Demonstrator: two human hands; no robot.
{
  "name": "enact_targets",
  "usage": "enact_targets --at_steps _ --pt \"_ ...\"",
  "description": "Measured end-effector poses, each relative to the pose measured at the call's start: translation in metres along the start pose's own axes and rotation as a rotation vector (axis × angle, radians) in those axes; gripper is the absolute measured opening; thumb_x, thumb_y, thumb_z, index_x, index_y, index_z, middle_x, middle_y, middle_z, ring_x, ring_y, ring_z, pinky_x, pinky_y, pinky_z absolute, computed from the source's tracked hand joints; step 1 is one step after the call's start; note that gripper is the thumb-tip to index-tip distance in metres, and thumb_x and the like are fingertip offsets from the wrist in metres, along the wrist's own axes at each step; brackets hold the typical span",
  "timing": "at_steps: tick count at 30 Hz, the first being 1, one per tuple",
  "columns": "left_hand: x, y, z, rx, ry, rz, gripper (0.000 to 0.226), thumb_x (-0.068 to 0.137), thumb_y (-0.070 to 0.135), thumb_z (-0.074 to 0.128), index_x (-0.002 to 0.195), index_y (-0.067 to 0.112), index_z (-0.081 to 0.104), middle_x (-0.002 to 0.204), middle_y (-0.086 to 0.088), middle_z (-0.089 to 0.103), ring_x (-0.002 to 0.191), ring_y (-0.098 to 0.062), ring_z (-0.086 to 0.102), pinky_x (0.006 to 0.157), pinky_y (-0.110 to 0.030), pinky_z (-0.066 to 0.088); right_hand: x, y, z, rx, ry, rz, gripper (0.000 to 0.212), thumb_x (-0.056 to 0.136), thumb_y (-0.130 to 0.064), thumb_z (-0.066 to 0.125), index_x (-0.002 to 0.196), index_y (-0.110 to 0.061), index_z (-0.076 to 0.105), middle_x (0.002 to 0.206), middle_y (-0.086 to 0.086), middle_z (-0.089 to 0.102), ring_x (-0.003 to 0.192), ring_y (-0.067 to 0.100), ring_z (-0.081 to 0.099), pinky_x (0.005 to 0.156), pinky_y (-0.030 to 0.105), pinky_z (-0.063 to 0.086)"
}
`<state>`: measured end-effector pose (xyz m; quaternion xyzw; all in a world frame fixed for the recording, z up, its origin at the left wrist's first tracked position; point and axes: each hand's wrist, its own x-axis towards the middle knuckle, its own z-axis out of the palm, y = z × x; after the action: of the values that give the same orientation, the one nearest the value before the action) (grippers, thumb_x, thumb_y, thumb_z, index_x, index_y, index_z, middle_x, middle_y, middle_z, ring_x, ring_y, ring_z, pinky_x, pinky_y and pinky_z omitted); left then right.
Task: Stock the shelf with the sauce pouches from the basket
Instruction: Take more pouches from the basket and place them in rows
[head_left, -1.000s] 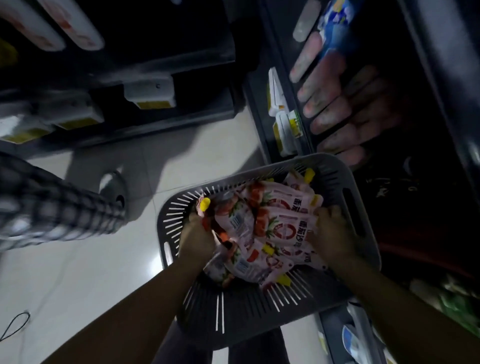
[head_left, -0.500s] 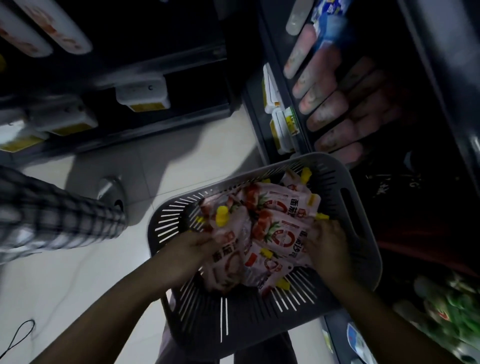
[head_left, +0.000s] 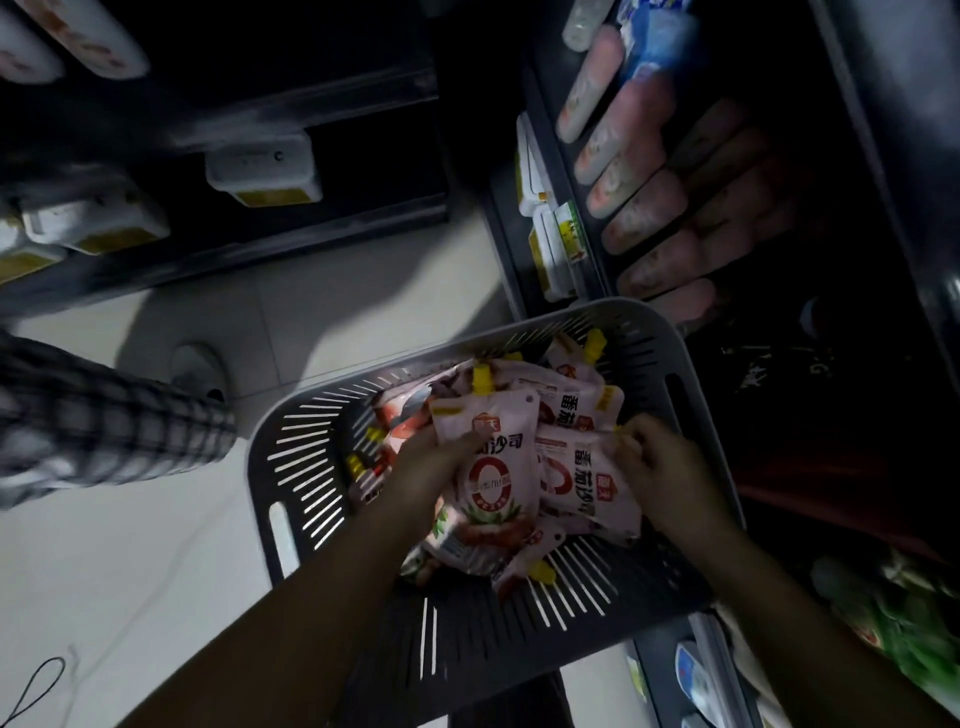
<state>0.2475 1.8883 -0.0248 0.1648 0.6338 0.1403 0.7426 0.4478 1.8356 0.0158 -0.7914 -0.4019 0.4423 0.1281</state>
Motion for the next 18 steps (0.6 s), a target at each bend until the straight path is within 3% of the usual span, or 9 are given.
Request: enact_targets --at_steps 2,4,6,8,10,12,15,18 --pt "-0.001 -0.009 -0.004 0.058 -0.043 0.013 0.025 0.082 0.011 0.066 0.107 0.006 0.065 0.103 -0.012 0.072 0.091 -0.023 0.07 0.071 -0.031 0.058 0.002 -0.016 -0.017 -0.237 -0.033 -0.174 0.017 0.092 -0.018 0.055 0.077 -0.021 0.049 0.067 -0.013 0.054 0.064 0.002 0.053 0.054 0.02 0.039" --pt "0.001 -0.016 -0.009 0.112 -0.064 0.012 0.019 0.083 0.009 0.064 0.102 0.005 0.066 0.102 -0.012 0.072 0.083 -0.019 0.071 0.064 -0.026 0.058 0.013 -0.032 -0.034 -0.444 -0.194 -0.267 0.018 0.091 -0.018 0.054 0.073 -0.022 0.051 0.075 -0.004 0.06 0.074 0.014 0.06 0.064 0.029 0.047" --pt "0.002 -0.02 -0.011 0.108 -0.032 -0.001 0.016 0.084 0.008 0.063 0.099 0.004 0.066 0.1 -0.012 0.071 0.078 -0.018 0.071 0.059 -0.024 0.058 0.028 -0.046 -0.04 -0.645 -0.419 -0.262 0.036 0.091 -0.015 0.052 0.06 -0.029 0.04 0.073 -0.003 0.052 0.076 0.017 0.054 0.065 0.03 0.042" --pt "0.004 -0.024 -0.012 0.089 0.017 -0.002 0.012 0.084 0.008 0.063 0.096 0.004 0.067 0.097 -0.011 0.071 0.078 -0.019 0.069 0.058 -0.024 0.058 0.042 -0.05 -0.034 -0.711 -0.562 -0.172 0.039 0.09 -0.015 0.053 0.057 -0.029 0.039 0.07 -0.004 0.046 0.076 0.016 0.049 0.061 0.027 0.037" --pt "0.004 -0.027 -0.012 0.096 0.051 0.007 0.006 0.084 0.009 0.064 0.089 0.01 0.067 0.094 -0.01 0.071 0.082 -0.021 0.069 0.066 -0.029 0.059 0.052 -0.045 -0.025 -0.559 -0.588 -0.038 0.029 0.086 -0.019 0.06 0.059 -0.017 0.051 0.07 -0.001 0.049 0.074 0.016 0.05 0.059 0.025 0.037" --pt "0.003 -0.029 -0.01 0.083 0.066 0.007 0.005 0.084 0.011 0.064 0.087 0.013 0.068 0.095 -0.011 0.072 0.085 -0.023 0.069 0.074 -0.035 0.058 0.055 -0.038 -0.021 -0.105 -0.426 0.157 0.02 0.084 -0.024 0.065 0.074 -0.008 0.067 0.079 0.006 0.063 0.079 0.02 0.06 0.068 0.028 0.045" --pt "0.0 -0.033 -0.007 -0.01 0.066 -0.069 0.011 0.086 0.01 0.062 0.096 0.009 0.066 0.088 -0.006 0.073 0.079 -0.019 0.069 0.063 -0.03 0.055 0.043 -0.033 -0.024 0.549 -0.207 0.384 0.027 0.086 -0.04 0.06 0.092 -0.017 0.072 0.096 0.006 0.072 0.09 0.022 0.066 0.077 0.034 0.052" --pt "-0.002 -0.034 -0.005 -0.04 -0.008 -0.168 0.022 0.082 0.008 0.065 0.103 0.01 0.063 0.095 -0.008 0.072 0.088 -0.024 0.067 0.075 -0.037 0.054 0.015 -0.02 -0.019 0.61 -0.101 0.371 0.02 0.091 -0.038 0.053 0.097 -0.025 0.066 0.094 -0.004 0.069 0.086 0.014 0.063 0.066 0.029 0.046"
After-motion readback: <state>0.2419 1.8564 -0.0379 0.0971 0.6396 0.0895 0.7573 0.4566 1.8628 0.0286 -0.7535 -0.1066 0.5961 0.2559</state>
